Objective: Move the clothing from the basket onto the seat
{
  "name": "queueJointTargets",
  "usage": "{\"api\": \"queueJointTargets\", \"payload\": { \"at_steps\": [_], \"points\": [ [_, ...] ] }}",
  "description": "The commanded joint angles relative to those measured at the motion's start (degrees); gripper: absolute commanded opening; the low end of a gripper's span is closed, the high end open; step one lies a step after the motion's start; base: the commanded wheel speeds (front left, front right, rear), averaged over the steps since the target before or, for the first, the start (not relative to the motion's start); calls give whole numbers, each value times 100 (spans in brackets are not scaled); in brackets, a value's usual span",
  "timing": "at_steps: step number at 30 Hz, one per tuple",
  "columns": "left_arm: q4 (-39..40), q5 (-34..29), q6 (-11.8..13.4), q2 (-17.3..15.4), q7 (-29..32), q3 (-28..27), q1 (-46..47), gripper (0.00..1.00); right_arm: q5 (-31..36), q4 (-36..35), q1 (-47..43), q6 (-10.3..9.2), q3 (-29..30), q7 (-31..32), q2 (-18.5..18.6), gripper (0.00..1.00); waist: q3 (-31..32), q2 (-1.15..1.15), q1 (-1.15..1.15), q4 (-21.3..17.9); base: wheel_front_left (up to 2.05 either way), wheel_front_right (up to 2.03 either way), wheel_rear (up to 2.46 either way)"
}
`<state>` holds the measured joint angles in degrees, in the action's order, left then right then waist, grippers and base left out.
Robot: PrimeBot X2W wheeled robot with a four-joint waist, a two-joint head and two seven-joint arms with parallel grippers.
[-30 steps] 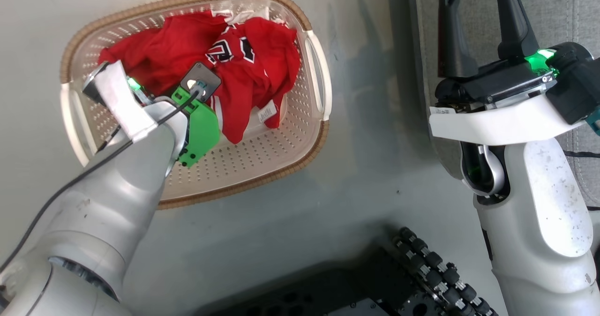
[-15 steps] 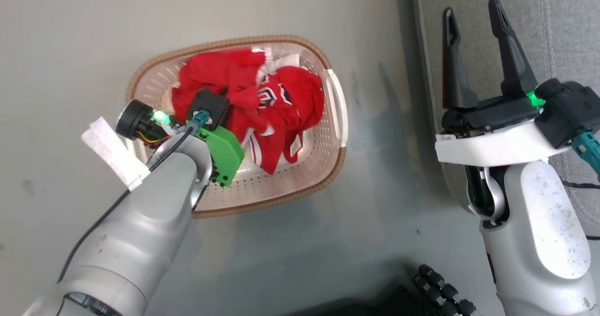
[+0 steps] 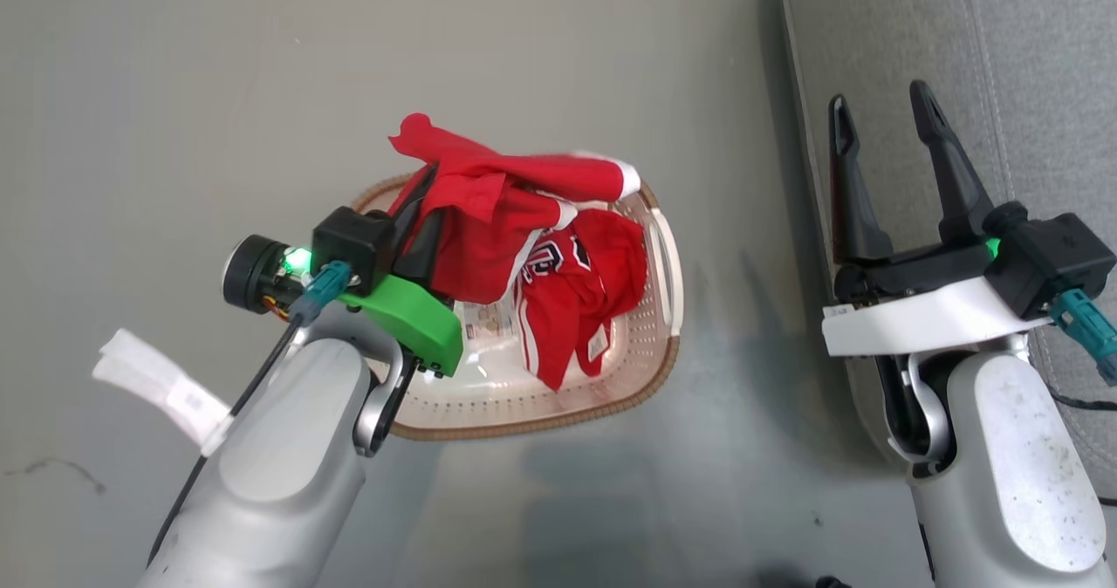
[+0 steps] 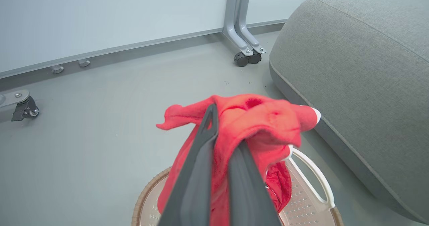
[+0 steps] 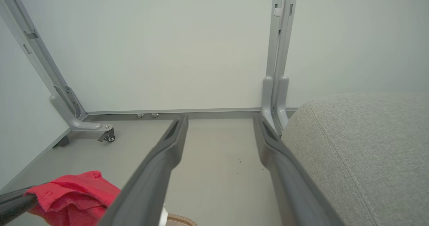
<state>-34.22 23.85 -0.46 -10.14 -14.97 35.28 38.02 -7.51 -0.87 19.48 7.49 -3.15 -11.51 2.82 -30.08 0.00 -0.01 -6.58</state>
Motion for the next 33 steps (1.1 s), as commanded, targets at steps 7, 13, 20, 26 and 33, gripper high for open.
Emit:
{"api": "queueJointTargets", "payload": {
  "at_steps": [7,13,20,26,33],
  "points": [
    [1053,-9,2,-93,-30,-615,-638,0,47,-93,-406,0,15,221,12,100,866,0,1,391,0,0,0],
    [1754,-69,-203,-127,-25,-1023,-1018,0,20,-132,-692,0,-29,375,13,100,1271,0,1,468,0,0,0],
    [2283,4,-424,-167,-24,-1210,-1371,0,-50,-169,-1039,0,-73,525,12,100,1748,0,1,487,0,0,0],
    [2519,108,-497,-196,-25,-1171,-1678,0,-123,-181,-1312,0,-176,635,12,100,2111,0,1,457,0,0,0],
    [2761,158,-408,-228,102,-1042,-2061,0,-206,-148,-1628,0,-274,733,12,100,2501,0,1,411,0,0,0]
  ]
}}
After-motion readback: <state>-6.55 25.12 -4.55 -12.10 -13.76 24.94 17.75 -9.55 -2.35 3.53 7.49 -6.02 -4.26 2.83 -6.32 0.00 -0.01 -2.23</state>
